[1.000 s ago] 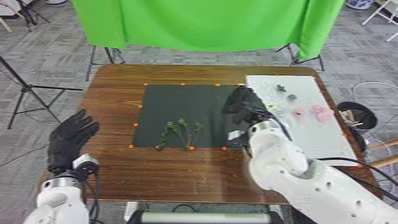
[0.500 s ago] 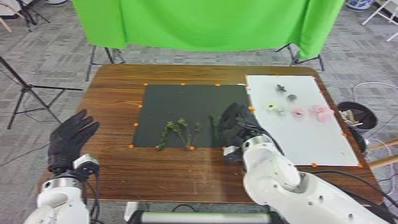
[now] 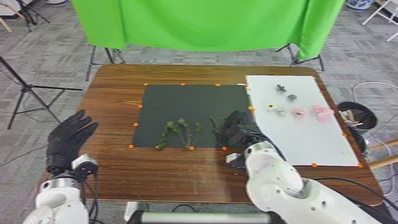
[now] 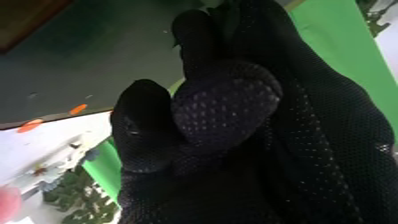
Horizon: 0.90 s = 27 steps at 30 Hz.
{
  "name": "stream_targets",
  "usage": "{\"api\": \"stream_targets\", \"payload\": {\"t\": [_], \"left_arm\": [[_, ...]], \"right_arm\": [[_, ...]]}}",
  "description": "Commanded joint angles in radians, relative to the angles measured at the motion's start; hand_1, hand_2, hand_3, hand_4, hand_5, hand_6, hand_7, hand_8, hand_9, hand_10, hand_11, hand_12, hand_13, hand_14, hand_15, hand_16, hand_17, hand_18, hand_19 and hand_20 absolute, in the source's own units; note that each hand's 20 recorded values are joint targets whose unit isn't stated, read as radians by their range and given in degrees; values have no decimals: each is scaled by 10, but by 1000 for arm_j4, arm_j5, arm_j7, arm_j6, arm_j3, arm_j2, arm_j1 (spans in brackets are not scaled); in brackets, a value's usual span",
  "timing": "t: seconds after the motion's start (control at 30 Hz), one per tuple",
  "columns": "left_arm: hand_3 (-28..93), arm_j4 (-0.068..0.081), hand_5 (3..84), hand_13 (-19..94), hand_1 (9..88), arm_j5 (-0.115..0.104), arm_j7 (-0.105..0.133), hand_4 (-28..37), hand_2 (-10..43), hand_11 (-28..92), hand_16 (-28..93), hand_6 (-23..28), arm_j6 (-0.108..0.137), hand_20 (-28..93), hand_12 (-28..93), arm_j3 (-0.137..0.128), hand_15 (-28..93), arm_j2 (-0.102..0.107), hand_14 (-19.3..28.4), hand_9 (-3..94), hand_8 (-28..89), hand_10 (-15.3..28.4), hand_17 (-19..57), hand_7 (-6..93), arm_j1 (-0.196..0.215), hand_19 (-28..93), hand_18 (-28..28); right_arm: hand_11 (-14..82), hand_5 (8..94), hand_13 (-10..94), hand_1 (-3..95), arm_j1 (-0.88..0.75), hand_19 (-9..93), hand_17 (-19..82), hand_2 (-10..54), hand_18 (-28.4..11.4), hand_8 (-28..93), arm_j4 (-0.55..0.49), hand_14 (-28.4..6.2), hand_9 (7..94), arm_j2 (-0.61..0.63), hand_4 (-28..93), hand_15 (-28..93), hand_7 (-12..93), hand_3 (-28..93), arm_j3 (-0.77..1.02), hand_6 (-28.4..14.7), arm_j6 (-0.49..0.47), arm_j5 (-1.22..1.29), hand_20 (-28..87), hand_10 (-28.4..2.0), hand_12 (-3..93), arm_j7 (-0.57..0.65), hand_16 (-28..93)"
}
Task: Arrange flowers
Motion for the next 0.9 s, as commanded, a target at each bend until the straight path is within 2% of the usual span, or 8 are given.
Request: {"api": "stream_targets", "payload": {"t": [0.03,0.27,0.3,0.33,0.37,0.47,0.73,0.9], "left_arm": [[697,8,495,455,391,-1,-11,-177,64,233,-20,32,-20,276,115,-13,267,-10,163,477,-86,129,199,168,3,128,135],[697,7,494,455,392,0,-9,-176,56,233,-21,32,-16,274,115,-6,265,-7,162,477,-86,131,197,168,2,127,135],[696,5,494,455,391,0,-8,-176,56,233,-21,32,-15,274,115,-7,265,-8,162,477,-86,130,197,168,5,127,135],[694,-4,494,455,391,-1,-1,-176,56,233,-20,31,3,274,115,13,265,-1,163,477,-86,130,197,168,6,127,135],[693,-6,494,455,392,0,-3,-176,56,233,-20,32,4,274,115,12,266,-2,162,477,-86,131,197,168,8,127,134],[692,-1,494,455,392,2,-8,-175,55,233,-20,31,-3,273,115,14,266,0,163,477,-86,131,196,168,2,127,134],[690,-1,494,456,394,4,-14,-174,55,233,-20,31,-5,273,115,16,266,2,163,477,-86,131,196,169,3,127,135],[691,-2,495,457,395,3,-15,-175,54,234,-20,30,-5,272,115,17,267,4,163,478,-87,130,196,170,3,128,135]], "right_arm": [[126,799,937,627,-8,835,717,-95,-53,115,-14,-2,907,14,-65,537,280,618,15,-28,-32,19,452,-103,443,-6,280],[121,791,937,619,-1,834,709,-95,-58,109,-7,-6,895,15,-62,519,273,615,12,-26,-19,16,455,-106,432,-9,295],[121,791,937,617,2,834,709,-95,-59,108,-5,-6,895,14,-61,518,273,614,13,-26,-21,22,455,-107,431,-11,297],[121,791,937,617,1,834,709,-95,-58,107,-4,-6,895,13,-60,517,272,614,13,-25,-15,18,454,-106,429,-7,299],[121,790,937,617,1,834,709,-95,-59,107,-1,-6,895,11,-60,517,273,614,13,-25,-14,15,454,-107,430,-9,301],[121,786,937,613,3,835,709,-95,-59,110,2,-7,893,8,-58,516,275,614,15,-23,-12,15,453,-106,429,-2,303],[120,780,937,600,9,836,707,-95,-61,109,15,-7,886,-4,-52,512,273,612,14,-25,-3,26,452,-107,426,4,307],[104,762,937,578,4,837,707,-95,-60,104,3,-10,875,-3,-46,507,228,599,34,-21,-57,47,447,-115,411,19,311]]}}
